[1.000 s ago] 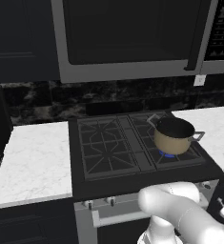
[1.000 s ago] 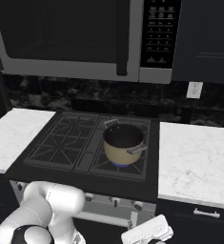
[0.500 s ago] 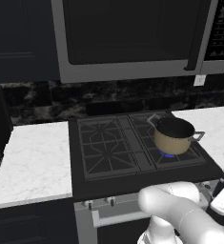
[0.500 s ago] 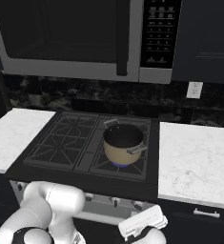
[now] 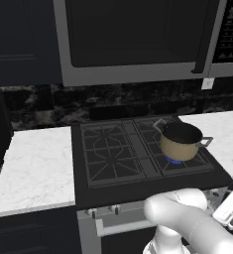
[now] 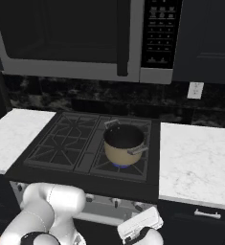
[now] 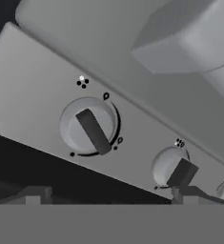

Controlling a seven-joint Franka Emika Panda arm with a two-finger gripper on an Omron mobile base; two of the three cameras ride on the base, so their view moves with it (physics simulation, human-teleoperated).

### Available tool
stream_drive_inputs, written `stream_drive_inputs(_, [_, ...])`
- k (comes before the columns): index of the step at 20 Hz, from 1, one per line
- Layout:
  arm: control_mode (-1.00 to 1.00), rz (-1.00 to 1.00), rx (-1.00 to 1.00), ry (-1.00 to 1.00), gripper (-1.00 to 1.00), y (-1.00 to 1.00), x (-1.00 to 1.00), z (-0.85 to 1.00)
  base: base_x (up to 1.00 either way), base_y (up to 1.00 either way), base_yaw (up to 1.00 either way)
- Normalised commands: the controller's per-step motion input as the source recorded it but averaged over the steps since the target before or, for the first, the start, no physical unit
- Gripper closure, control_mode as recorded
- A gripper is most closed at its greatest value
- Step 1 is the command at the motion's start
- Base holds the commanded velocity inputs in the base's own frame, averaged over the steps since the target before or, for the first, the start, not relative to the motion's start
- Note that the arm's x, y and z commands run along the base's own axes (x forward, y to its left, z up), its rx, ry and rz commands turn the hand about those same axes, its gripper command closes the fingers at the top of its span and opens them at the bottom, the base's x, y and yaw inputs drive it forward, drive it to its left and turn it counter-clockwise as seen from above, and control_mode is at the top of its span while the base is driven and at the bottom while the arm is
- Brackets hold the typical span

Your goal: Turn off the front right burner of the stove.

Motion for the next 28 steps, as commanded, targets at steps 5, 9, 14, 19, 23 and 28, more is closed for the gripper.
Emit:
stream_drive_inputs(5, [-1.0, 0.0, -0.03, -0.02, -1.0, 0.0, 0.1, -0.19, 0.0, 0.0, 0.0])
stream_drive_inputs(9, [-1.0, 0.0, 0.0, 0.0, -1.0, -0.06, 0.38, -0.01, 0.0, 0.0, 0.0])
stream_drive_inputs(14, [-1.0, -0.04, 0.0, 0.0, -1.0, -0.21, 0.32, -0.06, 0.0, 0.0, 0.0])
stream_drive_inputs(19, [-1.0, -0.04, 0.0, 0.0, -1.0, -0.38, 0.0, -0.34, 0.0, 0.0, 0.0])
stream_drive_inputs(23, [-1.0, -0.04, 0.0, 0.0, -1.0, -0.16, 0.04, -0.11, 0.0, 0.0, 0.0])
stream_drive_inputs(28, [-1.0, 0.0, 0.0, -0.04, -1.0, 0.05, 0.1, 0.08, 0.0, 0.0, 0.0])
